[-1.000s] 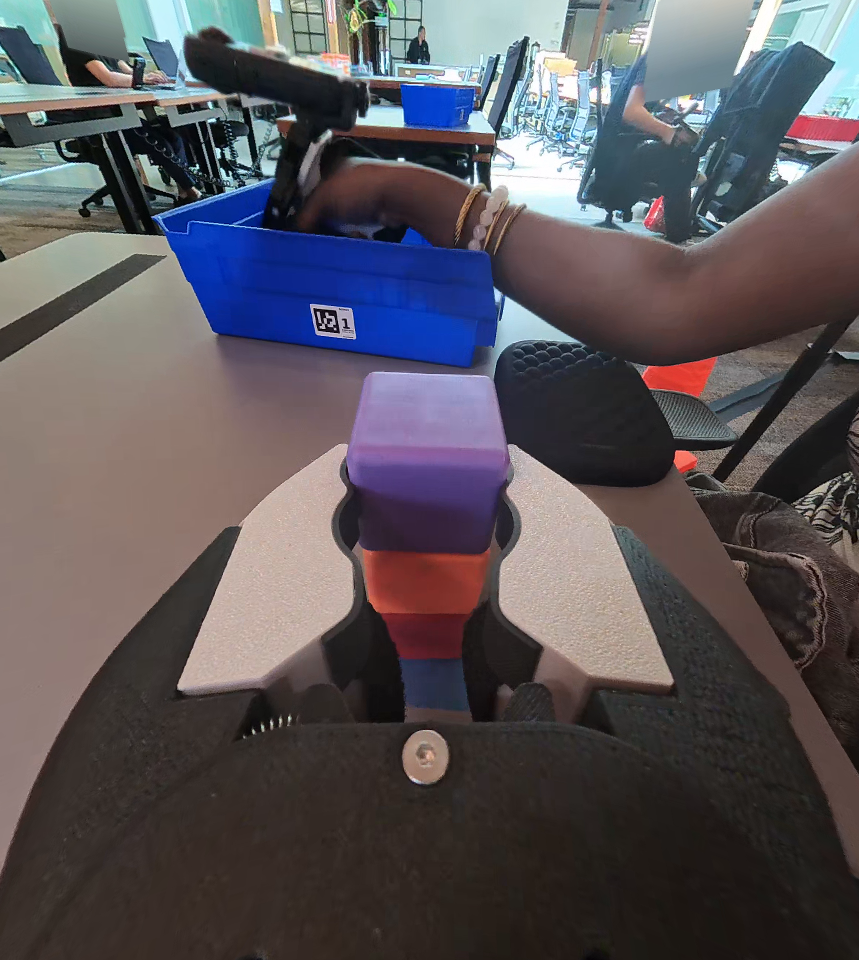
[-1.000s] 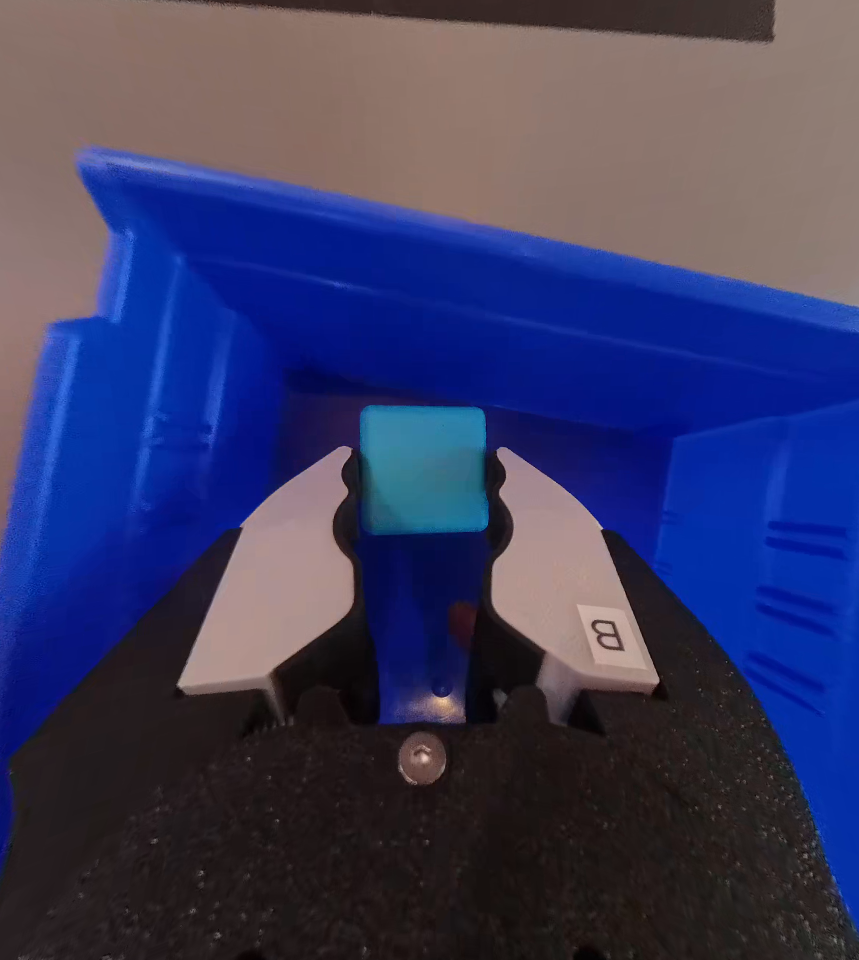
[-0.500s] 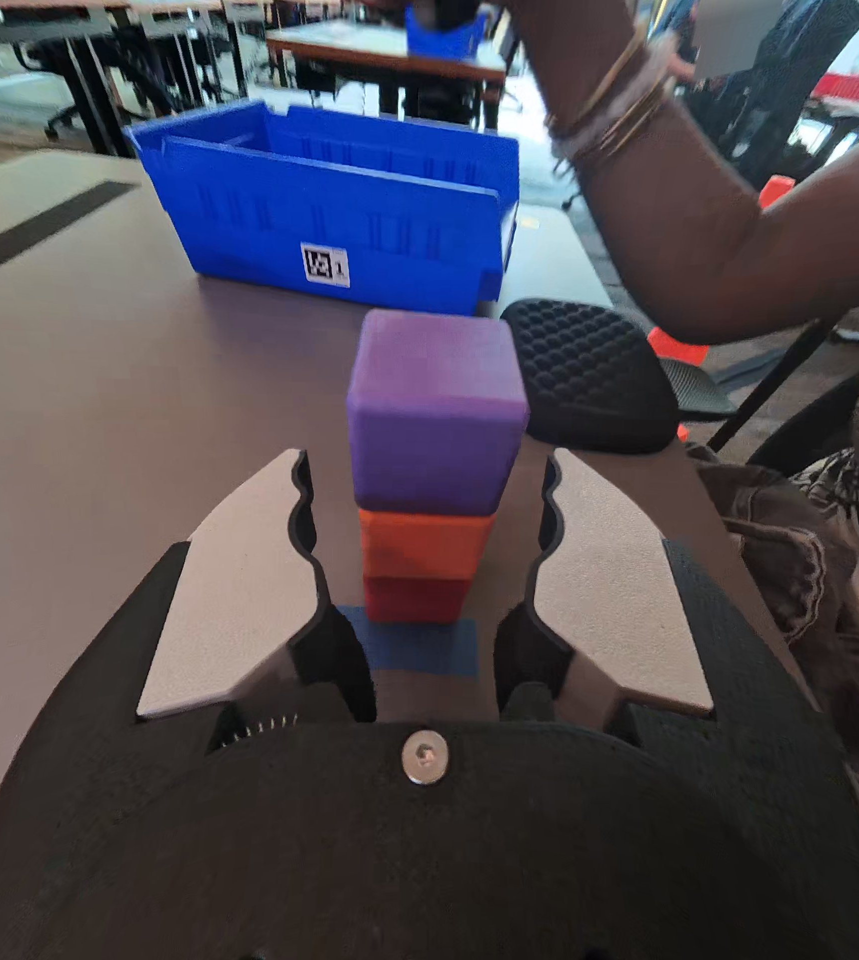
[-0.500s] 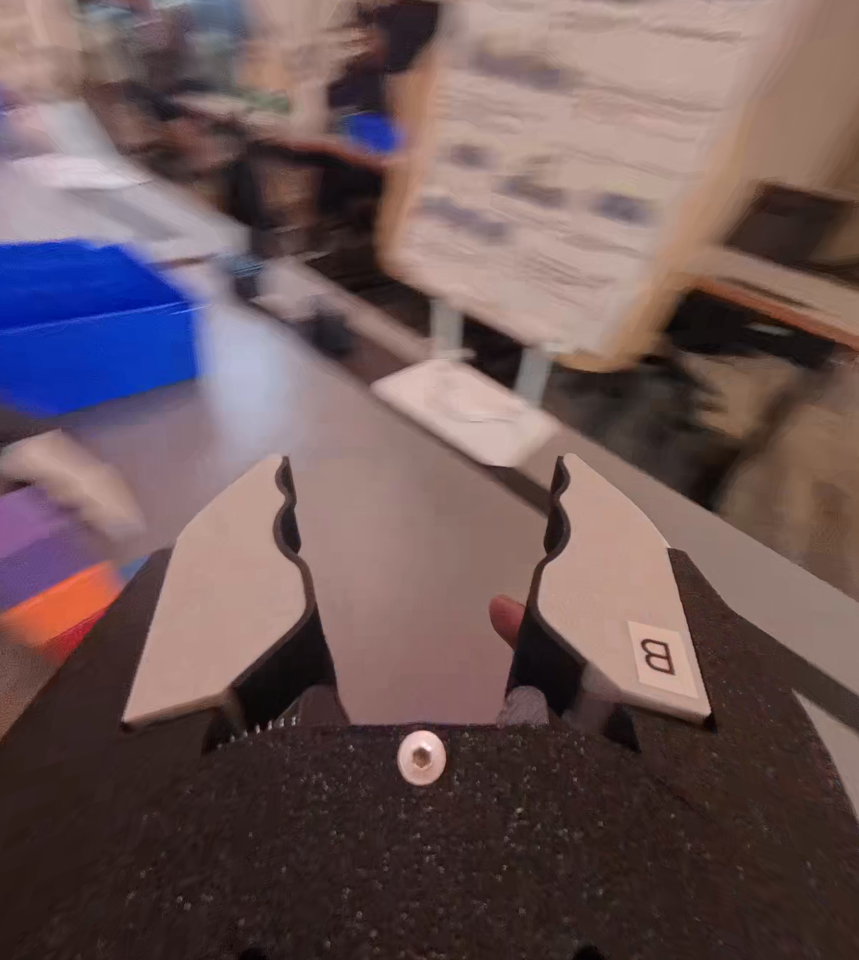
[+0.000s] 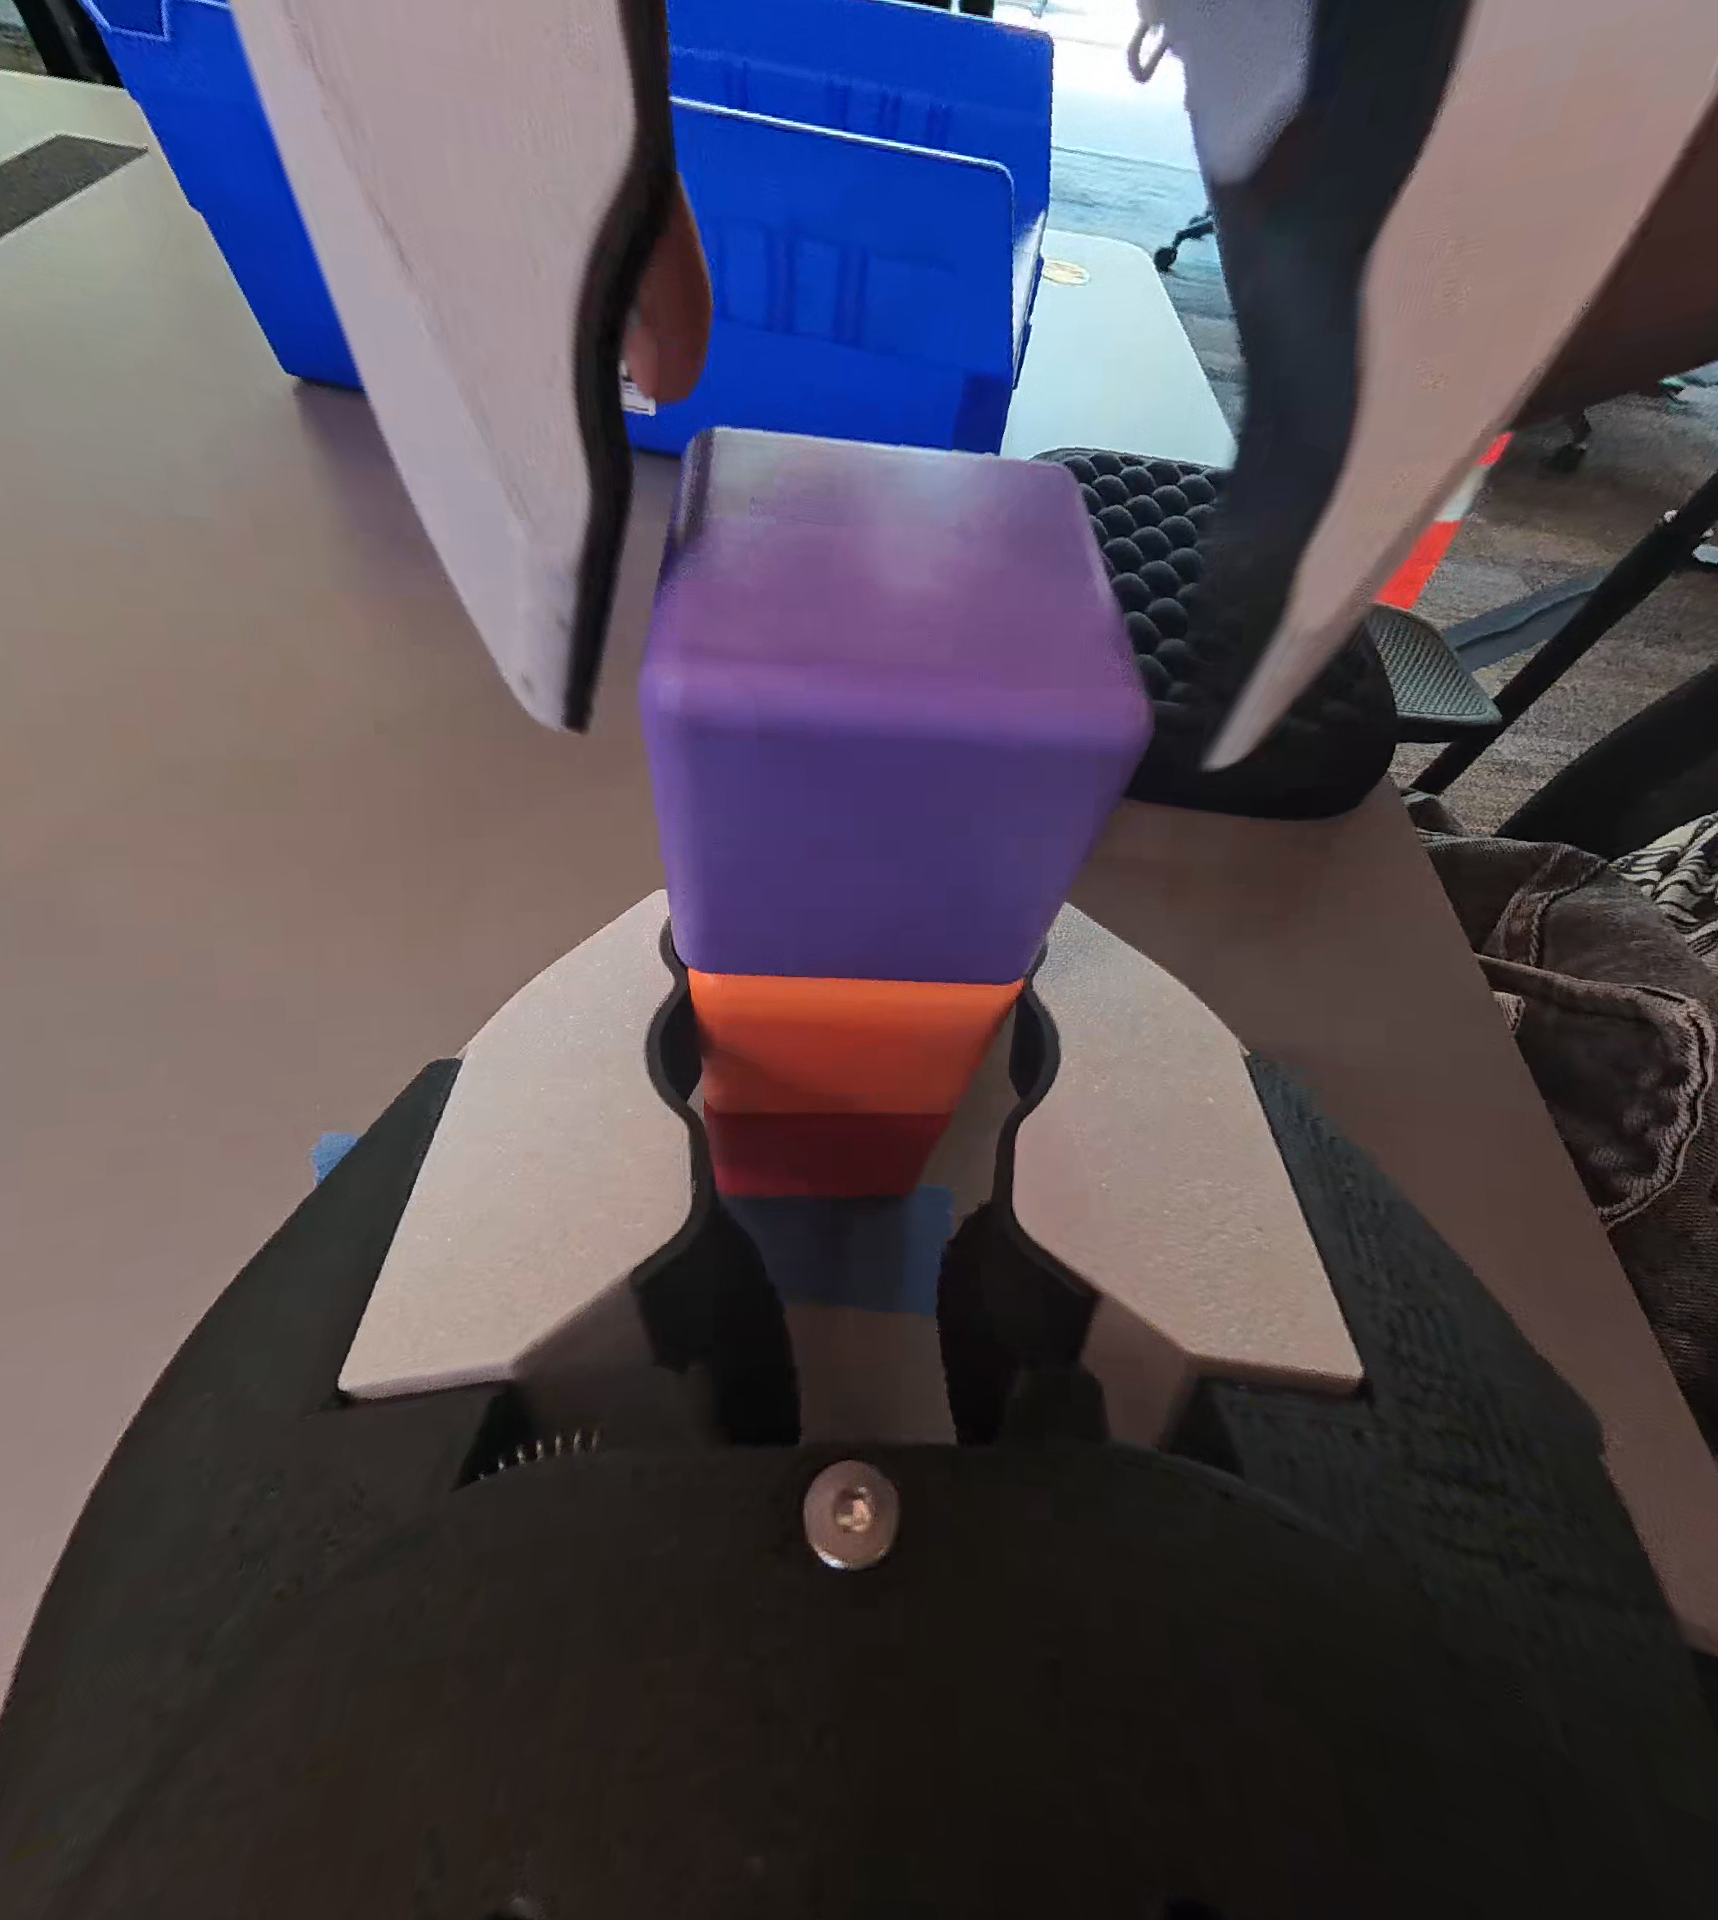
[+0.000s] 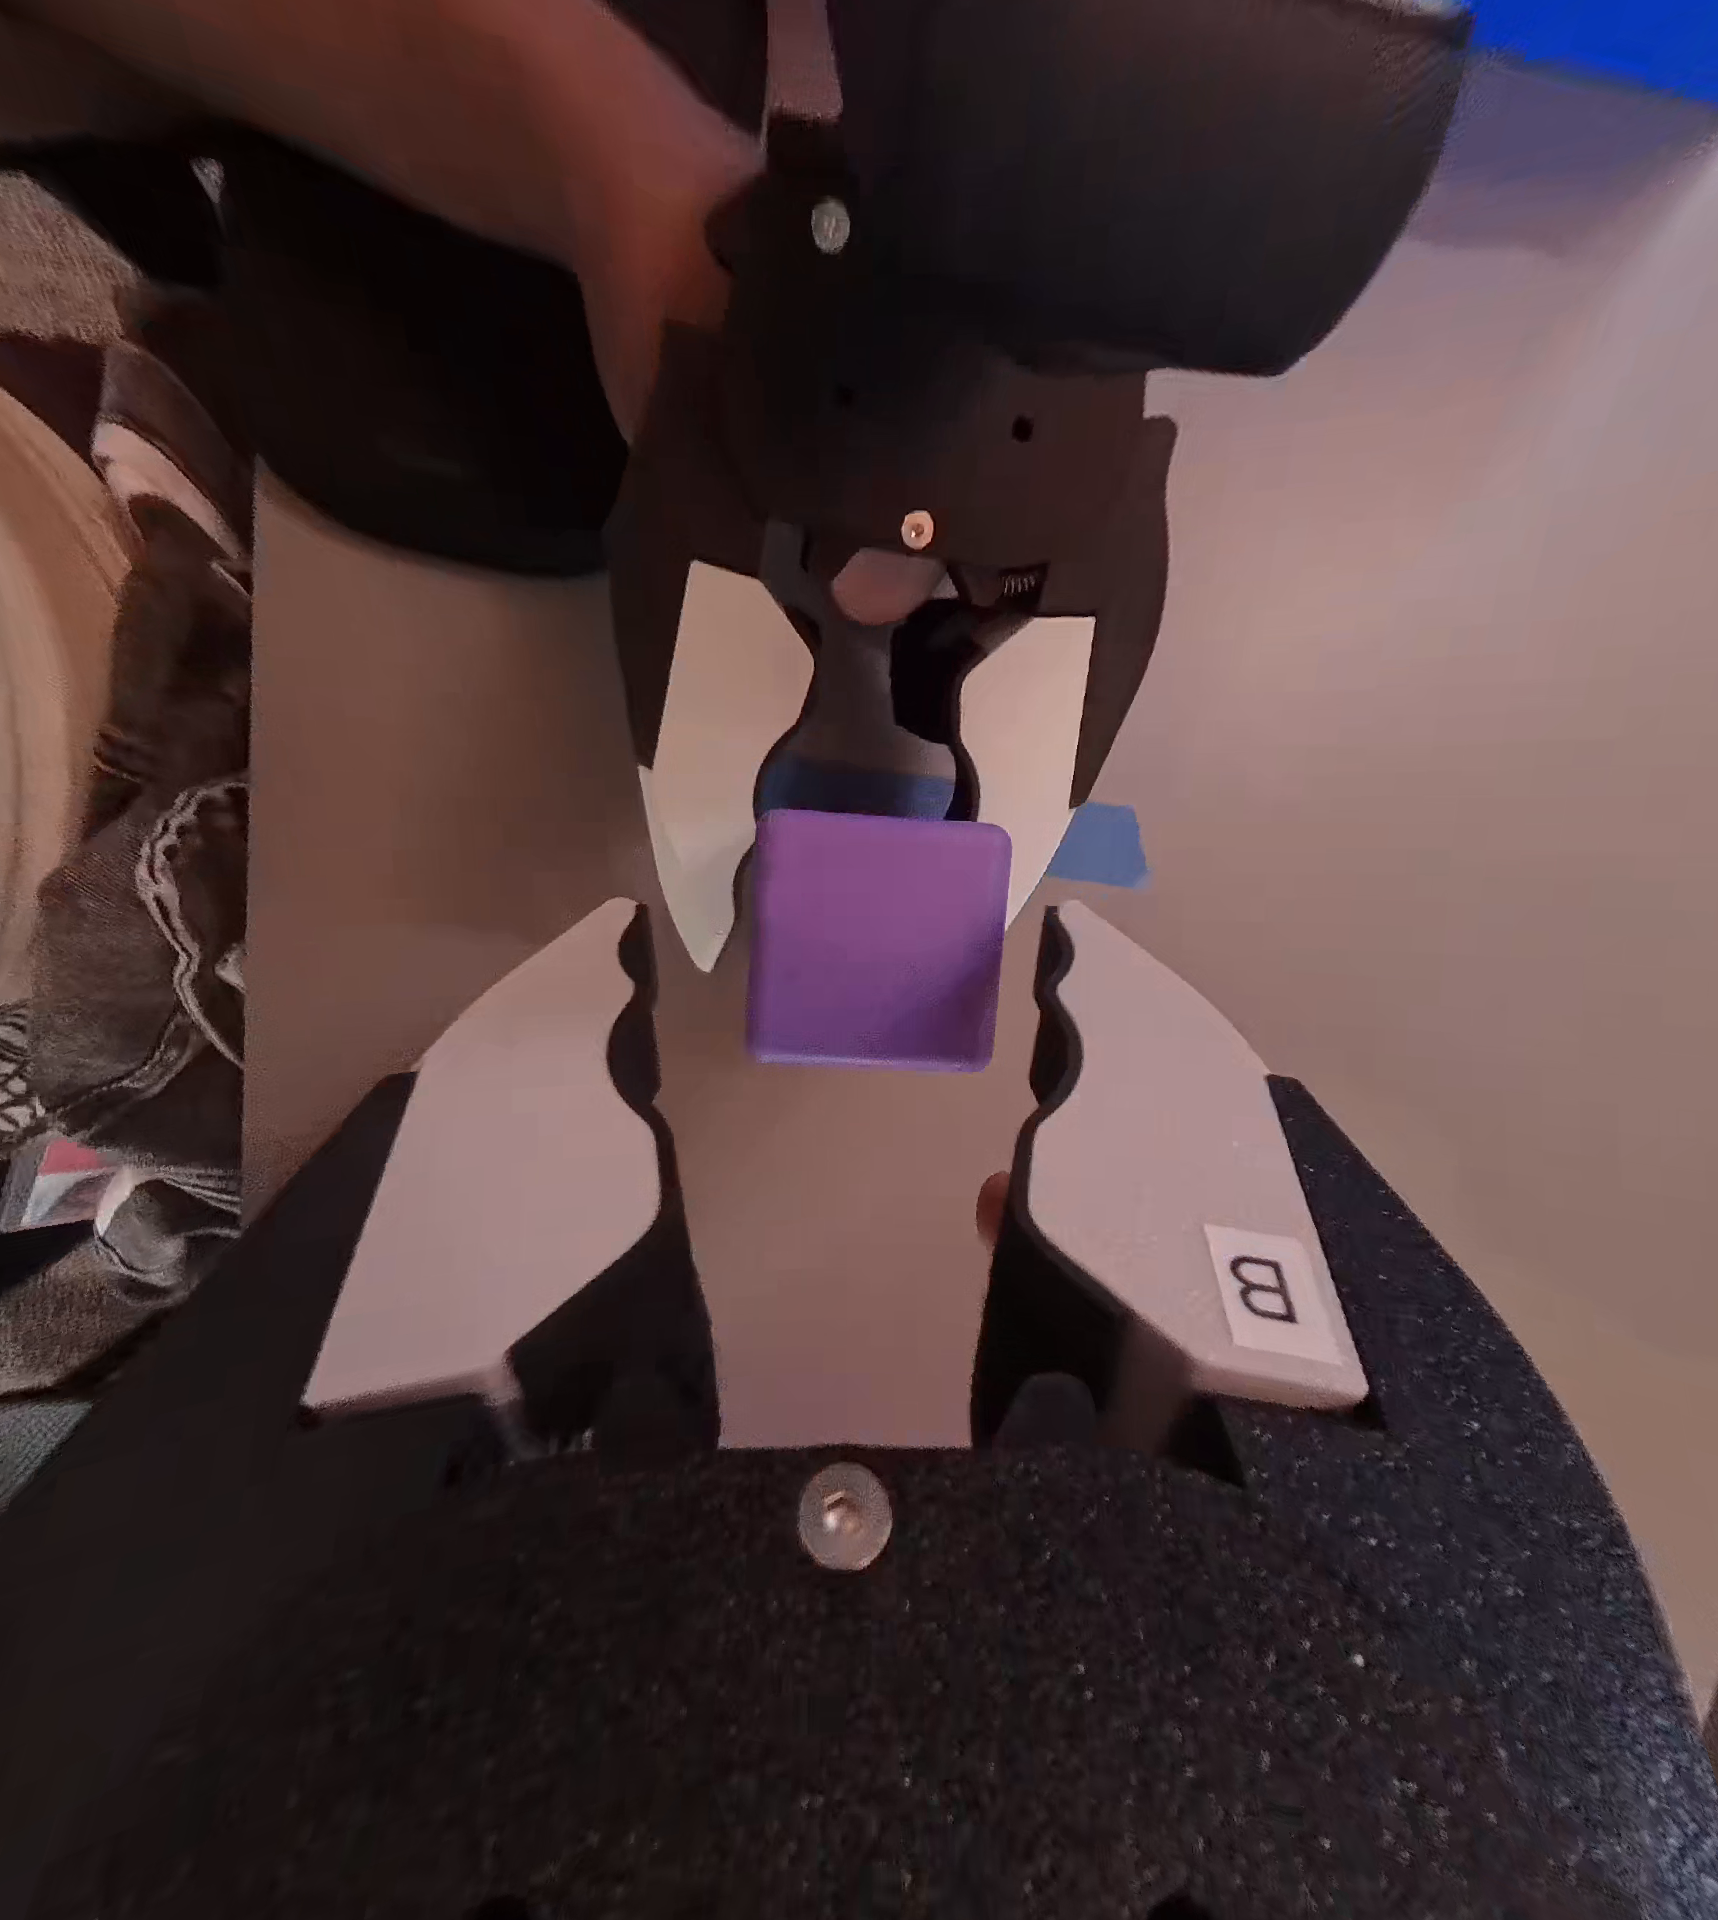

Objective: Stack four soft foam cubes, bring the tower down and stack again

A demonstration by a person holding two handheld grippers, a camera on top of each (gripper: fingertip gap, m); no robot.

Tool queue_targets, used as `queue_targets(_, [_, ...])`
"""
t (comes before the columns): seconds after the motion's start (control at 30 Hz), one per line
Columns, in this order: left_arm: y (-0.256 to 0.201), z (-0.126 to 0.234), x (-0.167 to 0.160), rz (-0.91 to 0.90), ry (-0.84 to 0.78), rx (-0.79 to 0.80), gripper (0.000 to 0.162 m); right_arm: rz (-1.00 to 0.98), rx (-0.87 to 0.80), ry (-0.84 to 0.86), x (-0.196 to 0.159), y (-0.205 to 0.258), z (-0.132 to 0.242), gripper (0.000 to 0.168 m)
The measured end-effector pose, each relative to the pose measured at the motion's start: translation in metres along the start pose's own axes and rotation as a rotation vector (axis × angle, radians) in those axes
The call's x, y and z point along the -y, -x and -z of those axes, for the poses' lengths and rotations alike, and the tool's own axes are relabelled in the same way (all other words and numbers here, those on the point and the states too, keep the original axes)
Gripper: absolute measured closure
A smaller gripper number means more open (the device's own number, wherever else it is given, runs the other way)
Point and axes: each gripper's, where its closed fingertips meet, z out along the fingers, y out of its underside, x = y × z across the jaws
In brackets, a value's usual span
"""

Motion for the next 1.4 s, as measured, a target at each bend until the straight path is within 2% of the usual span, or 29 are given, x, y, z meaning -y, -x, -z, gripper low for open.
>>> queue_targets(0.1, [0.000, 0.000, 0.000, -0.001, 0.003, 0.001, 0.105, 0.046, -0.032, 0.052, -0.005, -0.005, -0.007, 0.118])
queue_targets(0.33, [0.002, 0.001, -0.002, 0.022, 0.023, 0.013, 0.105, 0.111, -0.064, -0.050, -0.002, -0.007, -0.001, 0.119])
queue_targets(0.5, [0.001, 0.002, -0.004, 0.006, 0.039, 0.019, 0.105, 0.040, -0.190, -0.384, 0.020, -0.021, 0.058, 0.119])
queue_targets(0.63, [0.000, -0.002, -0.003, -0.004, 0.045, 0.018, 0.105, -0.080, -0.422, -0.570, 0.001, -0.040, 0.117, 0.119])
queue_targets(0.73, [0.000, -0.002, -0.003, -0.004, 0.041, 0.018, 0.105, -0.308, -0.662, -0.611, -0.050, -0.057, 0.161, 0.119])
queue_targets(0.83, [0.001, -0.002, -0.003, -0.005, 0.045, 0.022, 0.105, -0.664, -0.918, -0.500, -0.145, -0.068, 0.188, 0.119])
queue_targets(0.93, [0.000, -0.003, -0.003, -0.018, 0.049, 0.023, 0.105, -1.067, -1.030, -0.361, -0.246, -0.056, 0.181, 0.119])
queue_targets(1.03, [-0.001, -0.004, -0.002, -0.024, 0.049, 0.023, 0.105, -1.342, -1.044, -0.264, -0.317, -0.041, 0.157, 0.119])
queue_targets(1.2, [-0.001, -0.003, -0.003, -0.027, 0.047, 0.026, 0.105, -1.554, -1.014, -0.070, -0.384, -0.035, 0.122, 0.119])
queue_targets(1.4, [0.000, -0.003, -0.002, -0.020, 0.044, 0.023, 0.105, -1.667, -0.878, 0.080, -0.417, -0.025, 0.092, 0.118])
